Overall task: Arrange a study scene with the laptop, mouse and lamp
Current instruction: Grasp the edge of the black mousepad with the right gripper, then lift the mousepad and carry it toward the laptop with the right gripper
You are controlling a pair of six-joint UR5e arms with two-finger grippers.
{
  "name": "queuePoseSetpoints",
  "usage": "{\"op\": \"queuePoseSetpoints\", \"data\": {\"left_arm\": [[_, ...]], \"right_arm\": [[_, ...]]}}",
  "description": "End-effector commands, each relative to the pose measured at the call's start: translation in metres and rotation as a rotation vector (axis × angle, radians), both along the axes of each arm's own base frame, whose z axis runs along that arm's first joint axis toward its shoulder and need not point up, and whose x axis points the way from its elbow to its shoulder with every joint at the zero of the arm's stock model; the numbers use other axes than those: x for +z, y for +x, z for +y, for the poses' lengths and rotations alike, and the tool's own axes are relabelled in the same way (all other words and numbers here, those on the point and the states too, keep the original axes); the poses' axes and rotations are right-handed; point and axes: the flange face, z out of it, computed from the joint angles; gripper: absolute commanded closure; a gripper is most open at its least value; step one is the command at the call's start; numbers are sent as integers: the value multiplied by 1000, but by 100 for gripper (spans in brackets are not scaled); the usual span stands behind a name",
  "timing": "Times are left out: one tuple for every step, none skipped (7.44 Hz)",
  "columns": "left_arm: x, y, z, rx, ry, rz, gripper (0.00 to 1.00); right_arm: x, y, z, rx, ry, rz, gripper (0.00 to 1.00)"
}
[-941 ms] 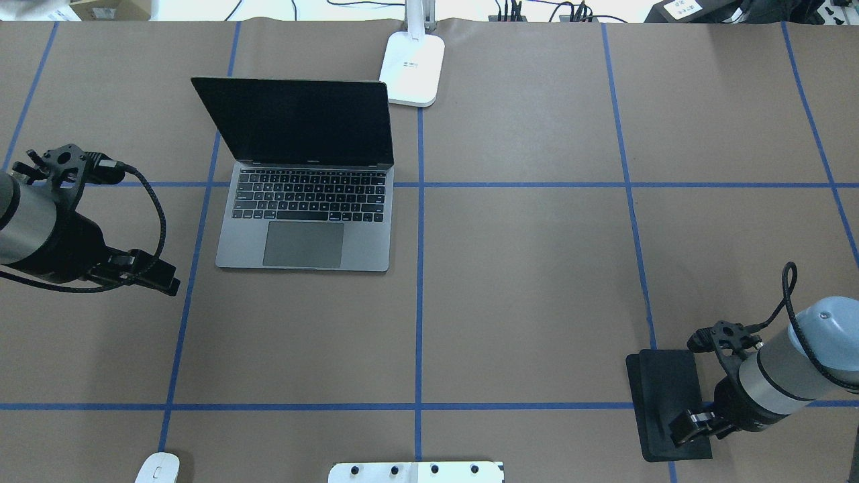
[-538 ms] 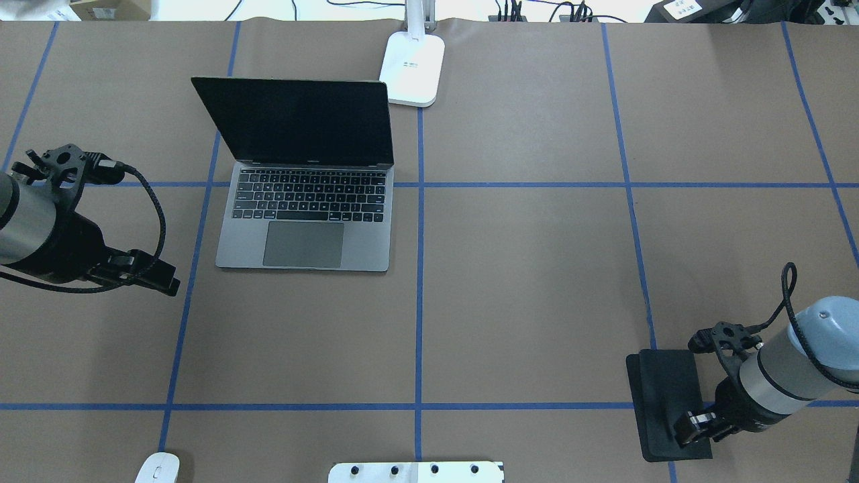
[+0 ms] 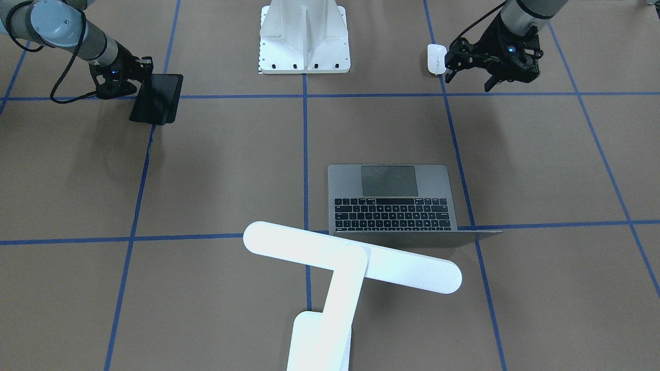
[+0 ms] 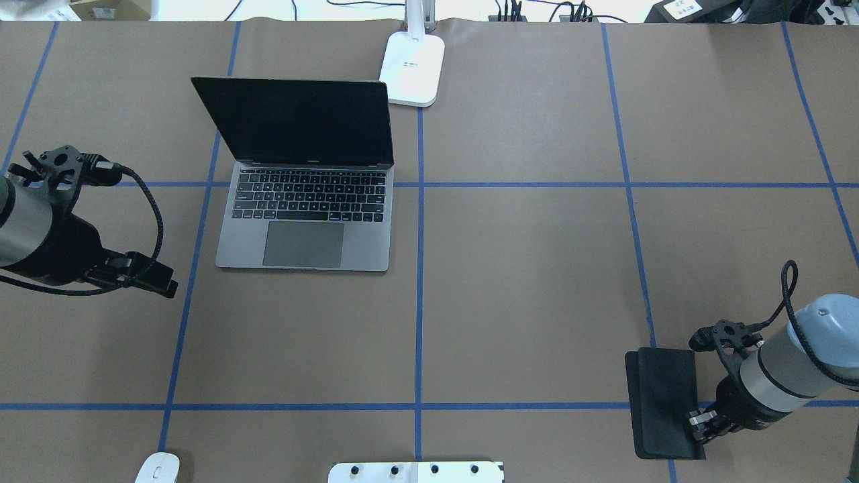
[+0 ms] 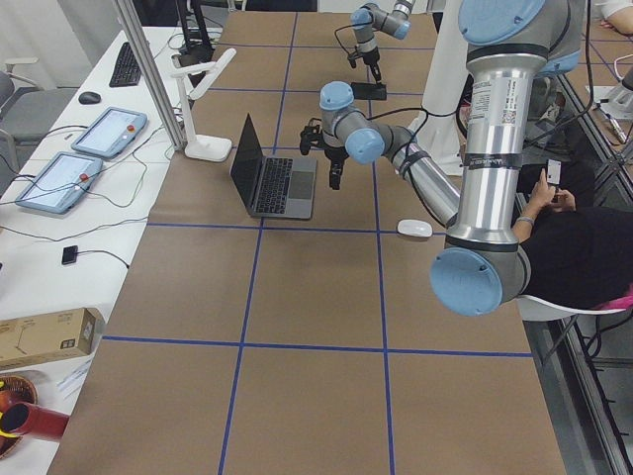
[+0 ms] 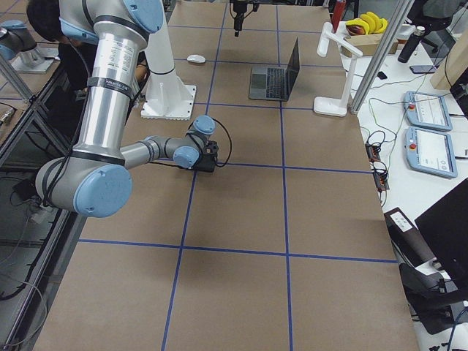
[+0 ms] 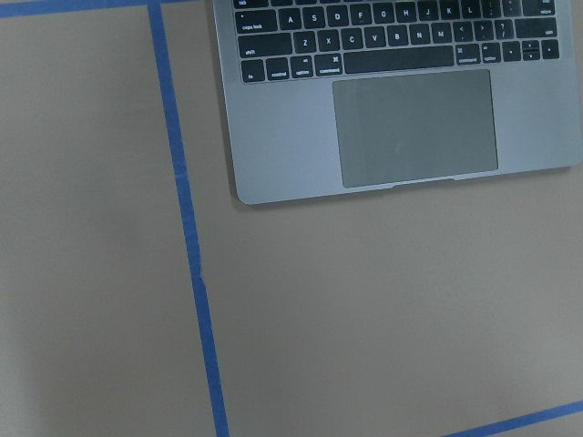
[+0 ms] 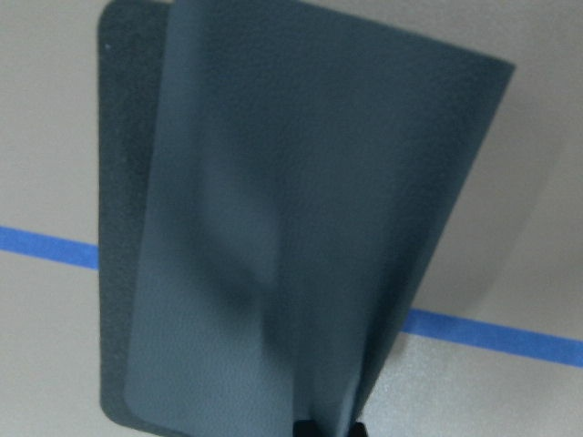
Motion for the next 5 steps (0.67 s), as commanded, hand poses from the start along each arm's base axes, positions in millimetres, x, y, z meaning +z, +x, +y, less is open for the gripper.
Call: {"op": "queuePoseSetpoints", "data": {"left_arm": [[2, -4, 4, 0, 2, 2, 0], [2, -4, 4, 0, 2, 2, 0], [5, -4, 4, -4, -6, -4, 0], [11, -6, 5, -13, -25, -17, 0], [20, -8, 5, -32, -27, -41, 0]], "right_arm": [[-4, 1, -1, -2, 23, -10, 84], [-14, 5, -5, 9, 32, -28, 84], [-39, 18, -18, 53, 54, -71, 84], [-66, 37, -33, 106, 75, -120, 84], [-77, 53, -47, 148, 98, -143, 84]]}}
